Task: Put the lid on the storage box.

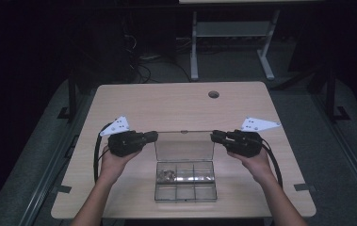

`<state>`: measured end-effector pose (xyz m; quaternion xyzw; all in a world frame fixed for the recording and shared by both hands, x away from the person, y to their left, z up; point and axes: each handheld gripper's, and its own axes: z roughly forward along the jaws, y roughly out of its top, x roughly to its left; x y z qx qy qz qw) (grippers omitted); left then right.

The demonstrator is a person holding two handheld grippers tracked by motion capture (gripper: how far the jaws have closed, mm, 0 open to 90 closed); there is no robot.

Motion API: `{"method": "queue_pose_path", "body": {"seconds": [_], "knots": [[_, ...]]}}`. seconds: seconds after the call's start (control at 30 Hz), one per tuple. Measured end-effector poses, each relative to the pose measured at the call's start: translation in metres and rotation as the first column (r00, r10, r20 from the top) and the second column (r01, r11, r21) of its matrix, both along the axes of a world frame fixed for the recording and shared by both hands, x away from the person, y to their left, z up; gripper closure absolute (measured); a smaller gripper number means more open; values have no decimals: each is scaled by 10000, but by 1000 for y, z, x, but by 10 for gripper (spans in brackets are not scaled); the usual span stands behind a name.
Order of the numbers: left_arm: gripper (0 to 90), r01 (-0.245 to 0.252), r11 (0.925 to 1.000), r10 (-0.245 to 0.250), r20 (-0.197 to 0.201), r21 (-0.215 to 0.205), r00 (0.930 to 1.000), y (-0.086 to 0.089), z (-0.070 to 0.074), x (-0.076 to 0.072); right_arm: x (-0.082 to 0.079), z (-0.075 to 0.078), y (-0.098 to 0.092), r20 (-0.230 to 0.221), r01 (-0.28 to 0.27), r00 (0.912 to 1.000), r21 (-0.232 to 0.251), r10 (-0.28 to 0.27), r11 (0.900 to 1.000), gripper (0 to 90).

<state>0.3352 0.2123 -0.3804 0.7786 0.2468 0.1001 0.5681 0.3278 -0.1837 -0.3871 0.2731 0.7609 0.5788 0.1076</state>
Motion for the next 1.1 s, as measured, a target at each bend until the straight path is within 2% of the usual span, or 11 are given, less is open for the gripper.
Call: {"method": "queue_pose_path", "body": {"seconds": [0.23, 0.53, 0.7, 1.1], "knots": [[826, 30, 10000, -30, 47, 38, 10000, 0, 1, -1, -1, 1, -2, 175, 67, 9998, 31, -67, 10000, 840], [826, -49, 10000, 49, -61, 7, 10000, 0, 3, -8, -6, 3, -2, 277, 7, 9996, -3, -7, 10000, 841], [823, -80, 9999, 82, -86, 144, 9999, -1, 5, -12, -10, 5, -2, 311, -67, 9995, -110, 71, 9999, 840], [813, -152, 9991, 149, 69, 386, 9999, -4, 9, -24, -22, 8, -3, 499, -162, 9986, -394, 181, 9991, 834]]}}
